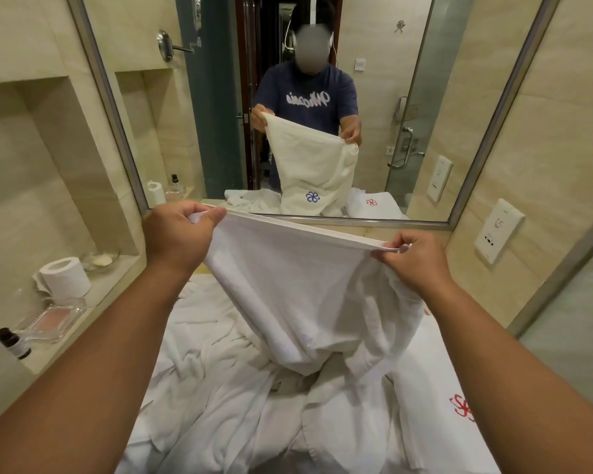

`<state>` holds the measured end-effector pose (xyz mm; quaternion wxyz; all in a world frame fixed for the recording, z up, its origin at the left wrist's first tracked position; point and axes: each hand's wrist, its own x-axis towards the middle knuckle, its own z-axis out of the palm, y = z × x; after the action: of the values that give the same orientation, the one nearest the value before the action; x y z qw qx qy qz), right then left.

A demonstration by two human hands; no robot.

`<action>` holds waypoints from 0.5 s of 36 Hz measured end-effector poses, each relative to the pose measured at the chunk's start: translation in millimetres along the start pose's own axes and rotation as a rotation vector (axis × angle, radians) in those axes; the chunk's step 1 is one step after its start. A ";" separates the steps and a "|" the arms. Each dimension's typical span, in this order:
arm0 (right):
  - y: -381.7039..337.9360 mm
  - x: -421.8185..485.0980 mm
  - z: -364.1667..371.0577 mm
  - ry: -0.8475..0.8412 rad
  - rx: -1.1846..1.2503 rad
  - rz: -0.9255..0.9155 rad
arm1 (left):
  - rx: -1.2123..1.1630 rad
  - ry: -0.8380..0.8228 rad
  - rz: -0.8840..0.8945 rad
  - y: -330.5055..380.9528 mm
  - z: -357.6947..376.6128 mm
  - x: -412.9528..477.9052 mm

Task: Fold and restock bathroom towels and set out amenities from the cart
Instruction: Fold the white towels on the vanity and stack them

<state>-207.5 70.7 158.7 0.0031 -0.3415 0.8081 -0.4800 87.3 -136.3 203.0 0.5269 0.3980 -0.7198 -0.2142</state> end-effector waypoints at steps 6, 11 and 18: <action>-2.2 -1.9 1.0 -0.049 -0.115 -0.086 | -0.021 0.025 0.030 0.5 -5.2 0.8; -8.4 -3.8 0.4 -0.105 -0.139 -0.115 | -0.037 0.037 0.064 -3.7 -9.7 0.0; -4.1 0.0 10.0 0.083 -0.016 0.049 | -0.036 0.020 0.124 -3.9 -7.7 -6.5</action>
<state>-201.9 61.7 156.5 -0.0215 -0.3012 0.8196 -0.4869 96.7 -132.5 199.0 0.5534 0.3452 -0.7338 -0.1903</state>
